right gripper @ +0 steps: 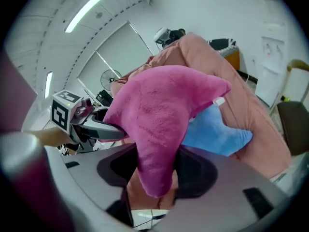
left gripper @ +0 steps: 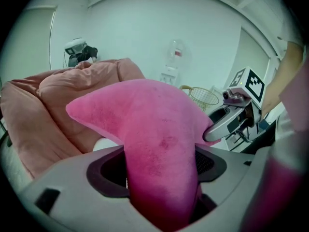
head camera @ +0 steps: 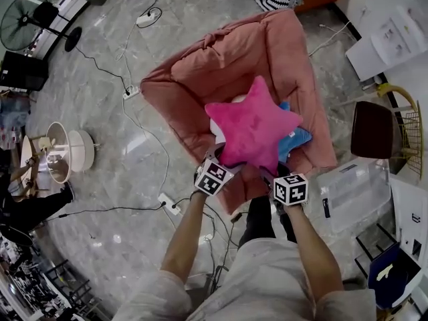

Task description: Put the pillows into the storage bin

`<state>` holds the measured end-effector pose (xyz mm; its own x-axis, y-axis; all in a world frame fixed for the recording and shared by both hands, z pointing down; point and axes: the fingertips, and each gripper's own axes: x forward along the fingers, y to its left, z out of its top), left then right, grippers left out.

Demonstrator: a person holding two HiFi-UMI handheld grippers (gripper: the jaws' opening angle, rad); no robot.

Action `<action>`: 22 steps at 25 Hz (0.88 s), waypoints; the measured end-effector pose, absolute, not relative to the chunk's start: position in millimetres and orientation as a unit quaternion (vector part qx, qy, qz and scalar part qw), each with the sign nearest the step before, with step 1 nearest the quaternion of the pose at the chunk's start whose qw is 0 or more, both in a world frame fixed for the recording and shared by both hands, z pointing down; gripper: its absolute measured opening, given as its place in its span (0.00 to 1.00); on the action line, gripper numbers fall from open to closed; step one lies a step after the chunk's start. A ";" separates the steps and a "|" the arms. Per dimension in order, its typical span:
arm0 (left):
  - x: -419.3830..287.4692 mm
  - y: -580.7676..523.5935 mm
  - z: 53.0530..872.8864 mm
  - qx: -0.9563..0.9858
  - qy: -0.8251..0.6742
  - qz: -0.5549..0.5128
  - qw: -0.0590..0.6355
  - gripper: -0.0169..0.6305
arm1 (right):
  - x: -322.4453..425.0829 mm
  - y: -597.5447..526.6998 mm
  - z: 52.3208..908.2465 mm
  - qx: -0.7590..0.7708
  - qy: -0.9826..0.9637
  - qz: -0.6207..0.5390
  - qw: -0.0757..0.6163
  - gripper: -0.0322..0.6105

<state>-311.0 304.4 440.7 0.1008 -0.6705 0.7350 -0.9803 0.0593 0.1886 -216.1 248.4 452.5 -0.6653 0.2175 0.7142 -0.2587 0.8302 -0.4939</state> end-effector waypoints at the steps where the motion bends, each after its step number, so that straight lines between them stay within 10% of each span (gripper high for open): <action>1: -307.3 300.4 435.7 0.654 -0.635 0.209 0.355 0.60 | -213.2 244.5 447.0 0.015 -0.872 0.276 0.404 0.40; 22: -119.0 147.0 406.3 0.782 -0.495 0.225 0.305 0.60 | -12.2 126.6 402.1 0.227 -0.880 0.260 0.328 0.36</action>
